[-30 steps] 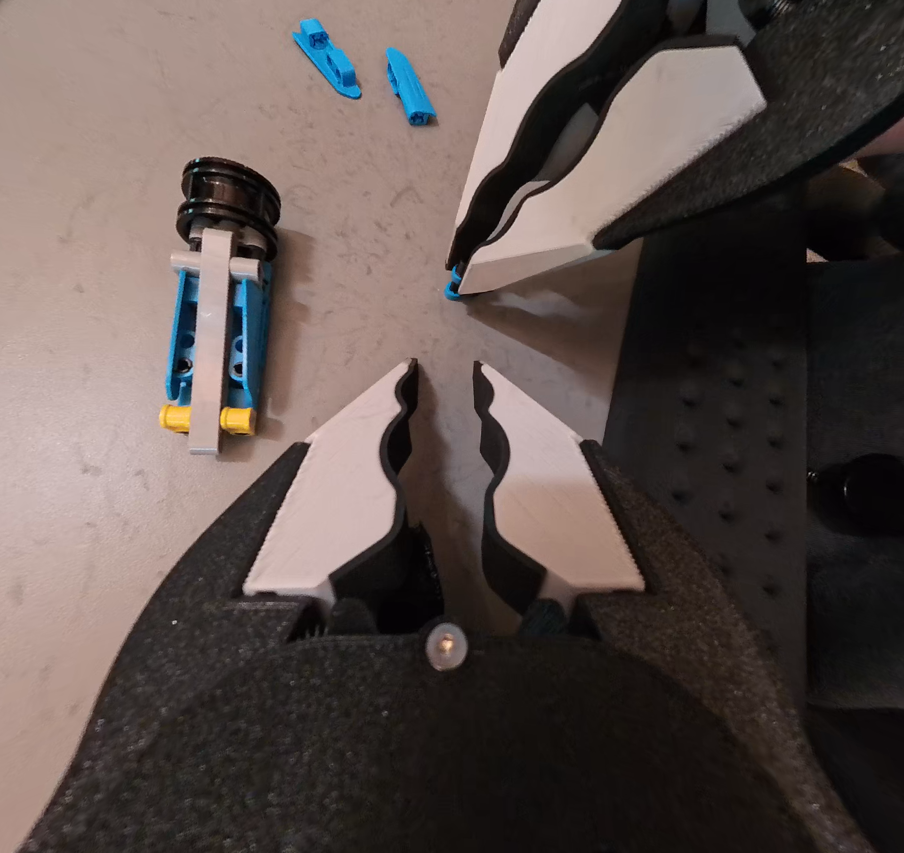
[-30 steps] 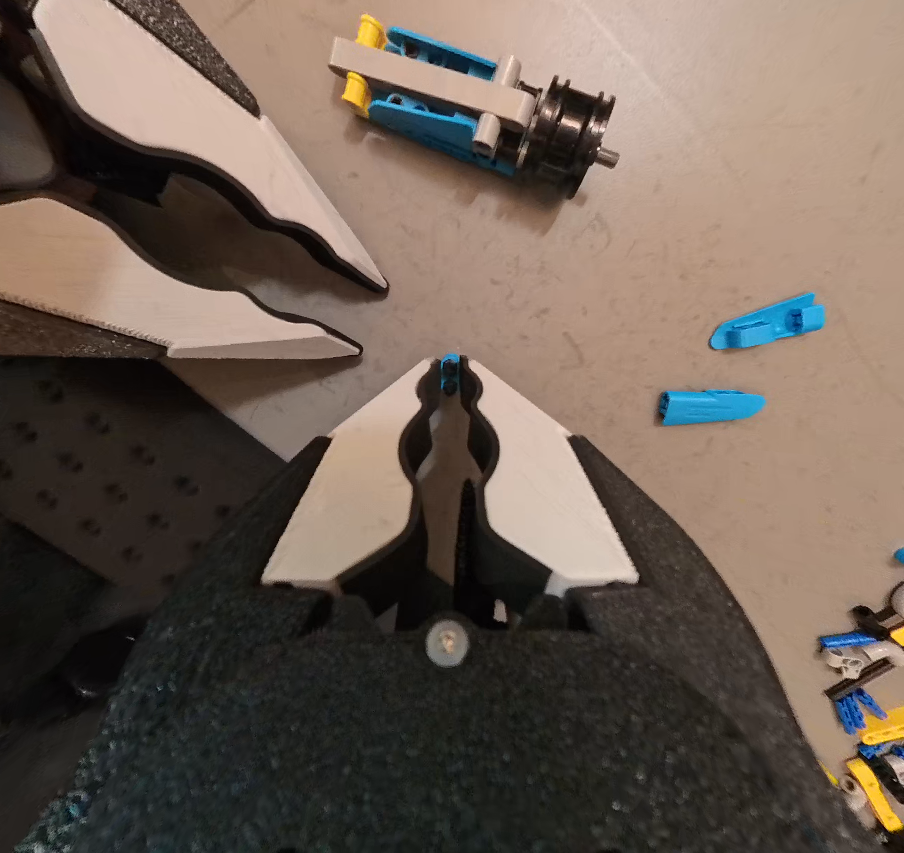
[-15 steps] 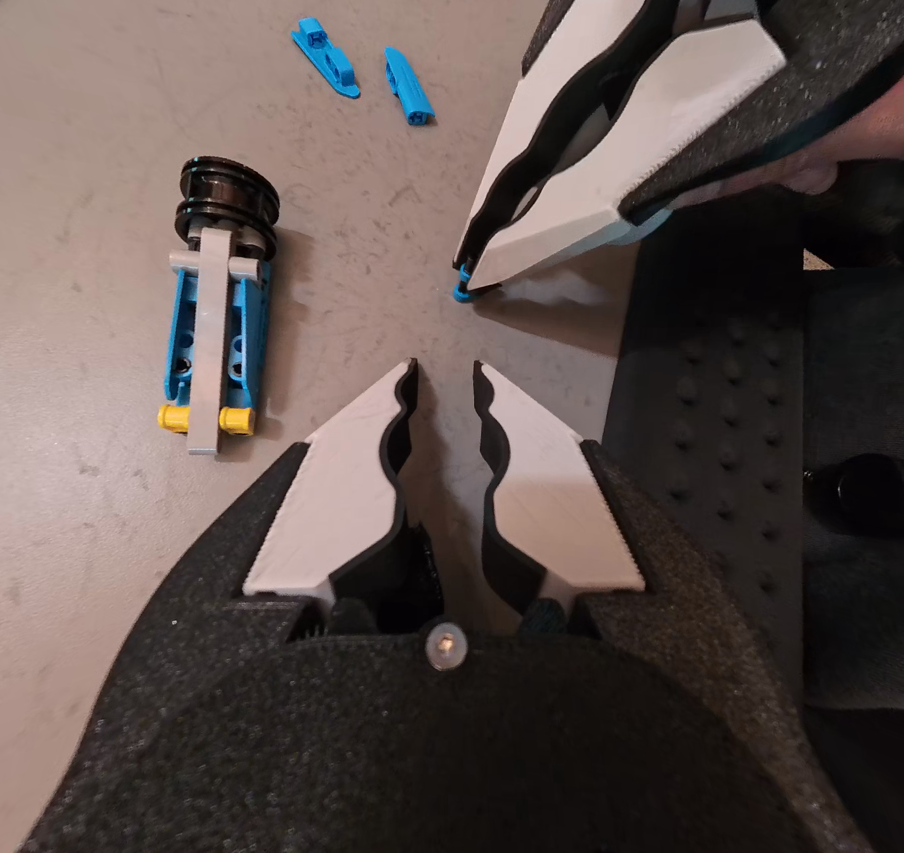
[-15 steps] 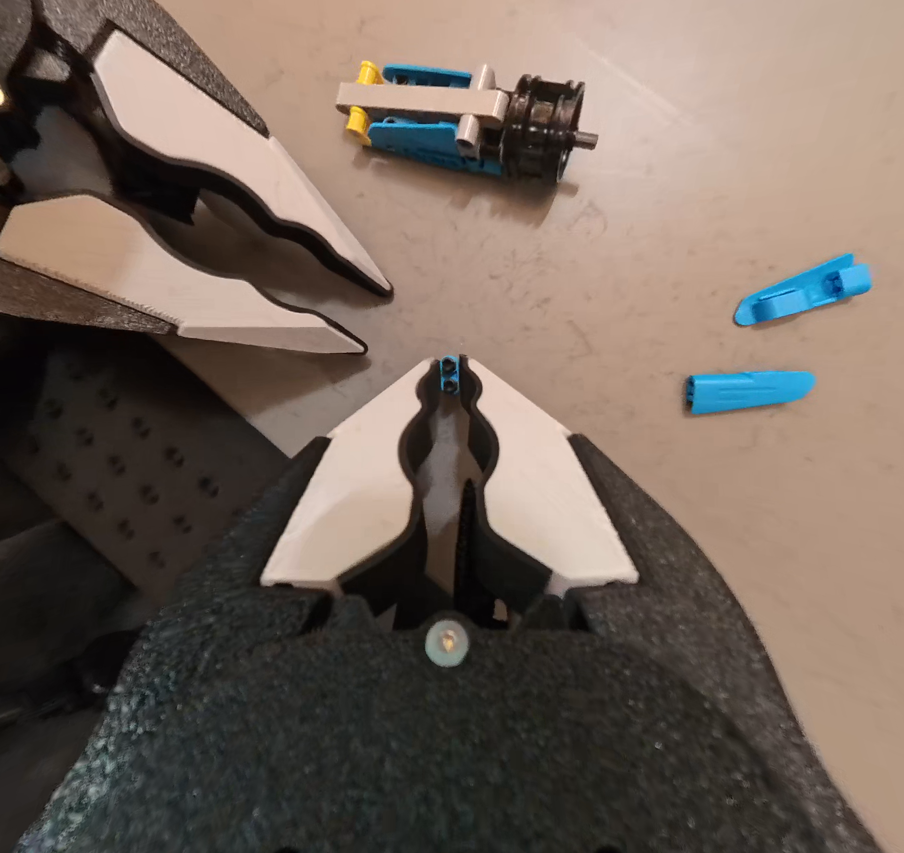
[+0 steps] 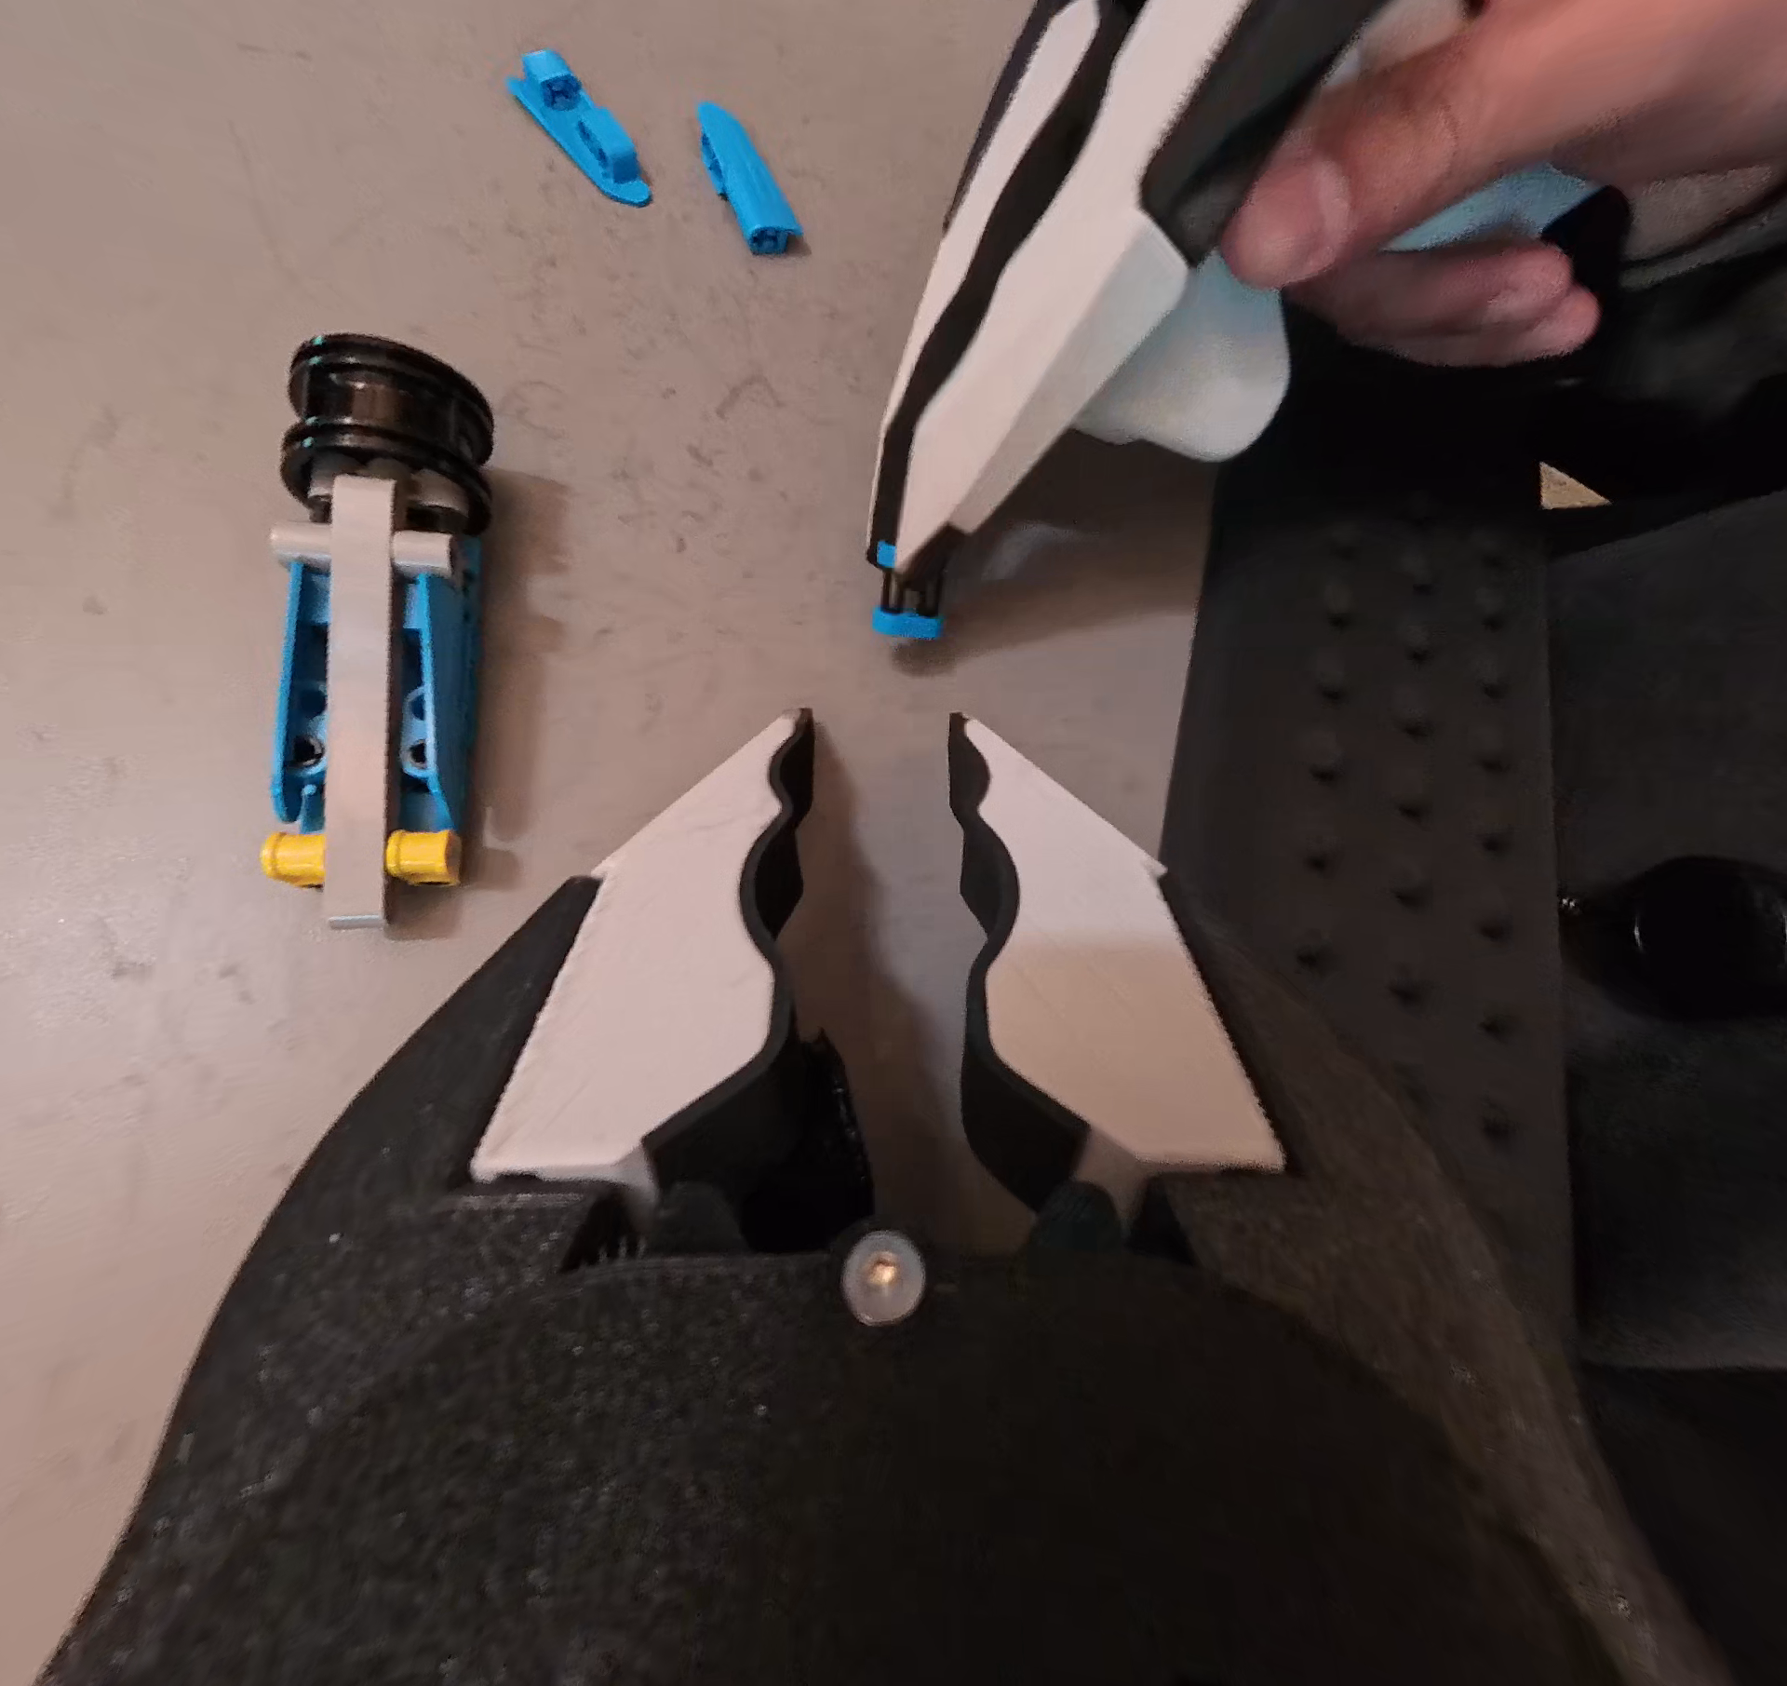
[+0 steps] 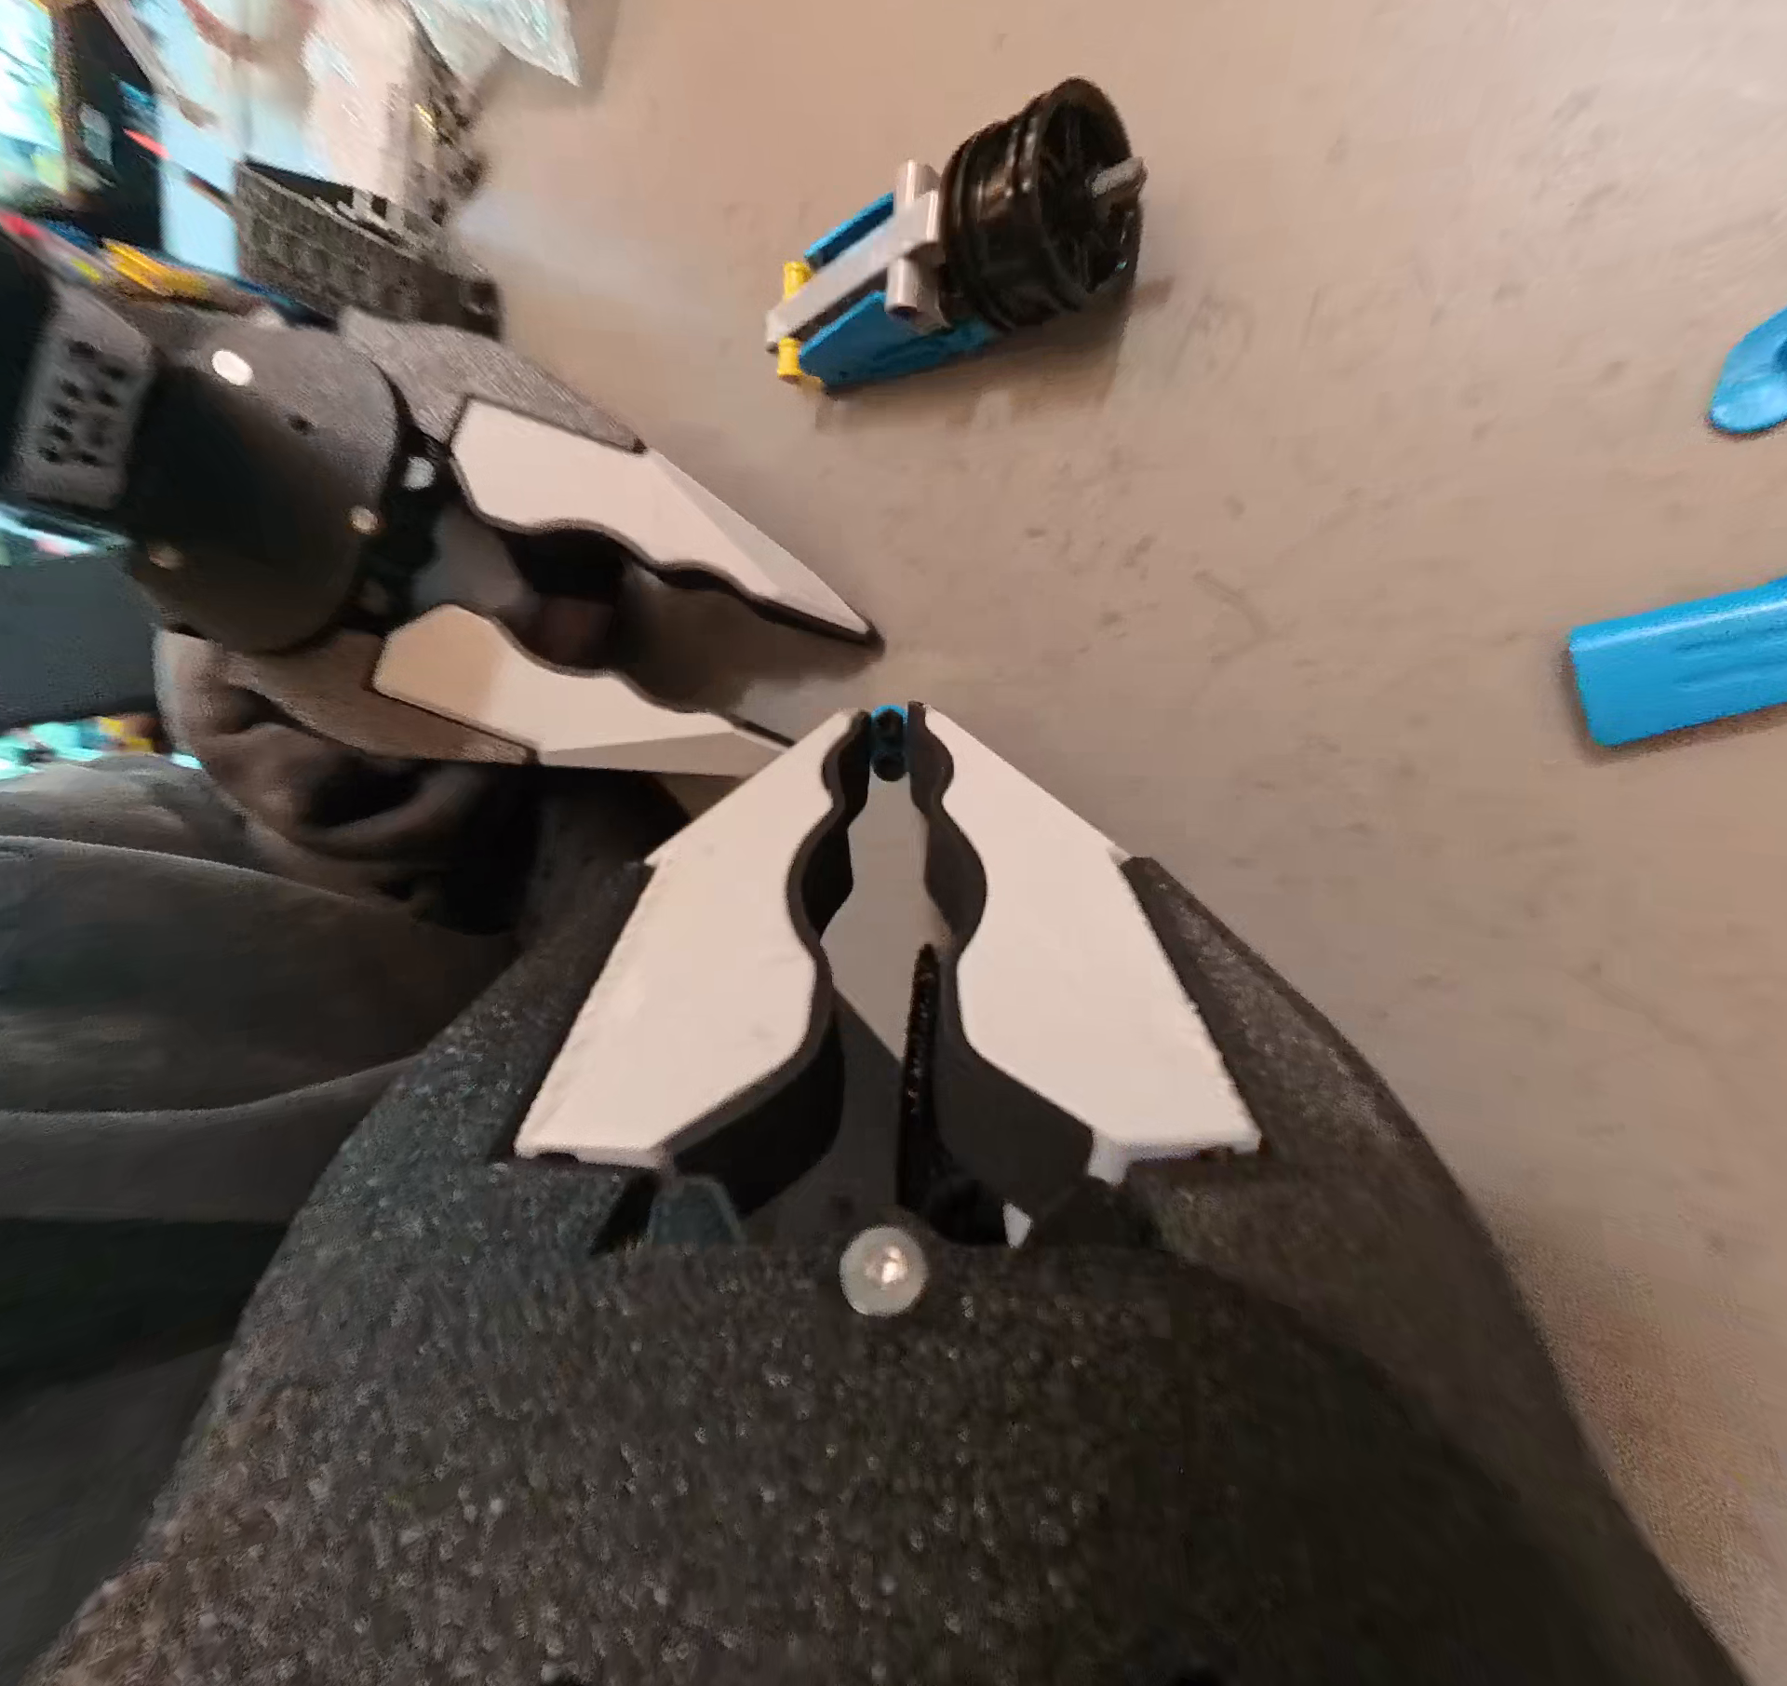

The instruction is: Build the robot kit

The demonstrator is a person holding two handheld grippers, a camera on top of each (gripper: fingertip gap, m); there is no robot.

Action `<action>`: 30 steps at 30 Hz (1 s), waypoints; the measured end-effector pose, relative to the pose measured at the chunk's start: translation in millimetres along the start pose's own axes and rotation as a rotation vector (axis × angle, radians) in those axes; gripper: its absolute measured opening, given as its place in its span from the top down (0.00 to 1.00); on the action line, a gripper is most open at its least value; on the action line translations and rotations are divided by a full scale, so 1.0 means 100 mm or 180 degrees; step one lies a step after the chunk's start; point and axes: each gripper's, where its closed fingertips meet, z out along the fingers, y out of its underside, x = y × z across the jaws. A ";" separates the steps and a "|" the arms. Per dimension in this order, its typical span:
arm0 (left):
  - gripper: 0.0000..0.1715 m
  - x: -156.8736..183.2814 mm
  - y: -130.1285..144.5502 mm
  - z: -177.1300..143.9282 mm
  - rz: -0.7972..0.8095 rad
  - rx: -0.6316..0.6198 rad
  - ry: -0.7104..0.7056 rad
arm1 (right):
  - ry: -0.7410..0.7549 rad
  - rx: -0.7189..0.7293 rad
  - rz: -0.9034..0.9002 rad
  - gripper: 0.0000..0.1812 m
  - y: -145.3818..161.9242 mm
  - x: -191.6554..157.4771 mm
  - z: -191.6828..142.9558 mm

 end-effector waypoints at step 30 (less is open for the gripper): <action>0.96 0.41 -0.72 -0.73 -0.1148 0.1723 0.1943 | -0.1760 0.0311 -0.0006 0.96 -0.30 -0.97 -0.38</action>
